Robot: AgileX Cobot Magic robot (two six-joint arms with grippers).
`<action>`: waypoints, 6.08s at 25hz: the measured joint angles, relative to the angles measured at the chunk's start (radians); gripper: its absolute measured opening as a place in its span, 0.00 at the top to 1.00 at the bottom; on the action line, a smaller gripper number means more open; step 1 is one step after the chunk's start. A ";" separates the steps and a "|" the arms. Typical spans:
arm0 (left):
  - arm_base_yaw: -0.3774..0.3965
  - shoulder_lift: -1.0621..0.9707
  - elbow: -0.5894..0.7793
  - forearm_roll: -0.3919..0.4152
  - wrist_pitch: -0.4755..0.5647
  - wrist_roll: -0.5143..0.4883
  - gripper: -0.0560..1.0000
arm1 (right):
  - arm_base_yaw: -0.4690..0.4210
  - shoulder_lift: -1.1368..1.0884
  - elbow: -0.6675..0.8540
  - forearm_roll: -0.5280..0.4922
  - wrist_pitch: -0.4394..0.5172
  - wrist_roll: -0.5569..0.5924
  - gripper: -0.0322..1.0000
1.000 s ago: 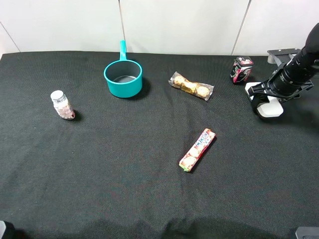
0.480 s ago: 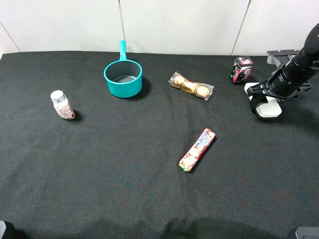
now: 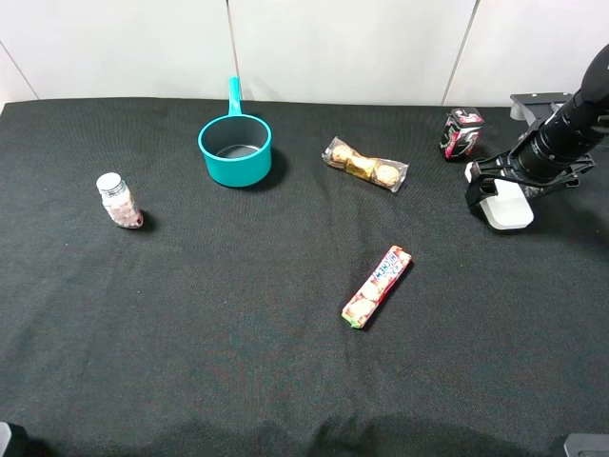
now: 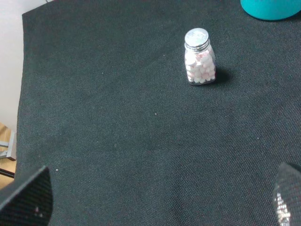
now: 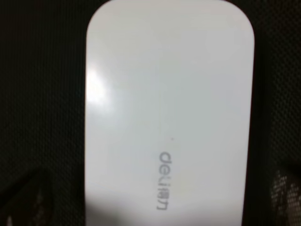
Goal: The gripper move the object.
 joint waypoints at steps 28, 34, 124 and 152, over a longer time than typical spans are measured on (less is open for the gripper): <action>0.000 0.000 0.000 0.000 0.000 0.000 0.01 | 0.002 -0.411 0.001 0.025 0.309 0.008 0.30; 0.000 0.000 0.000 0.000 0.000 0.000 0.01 | 0.002 -0.518 0.001 0.025 0.411 0.013 0.30; 0.000 0.000 0.000 0.000 0.000 0.000 0.01 | 0.003 -1.965 0.496 -0.226 0.607 0.261 0.30; 0.000 0.000 0.000 0.000 0.000 0.000 0.01 | 0.003 -1.965 0.535 -0.220 0.532 0.296 0.30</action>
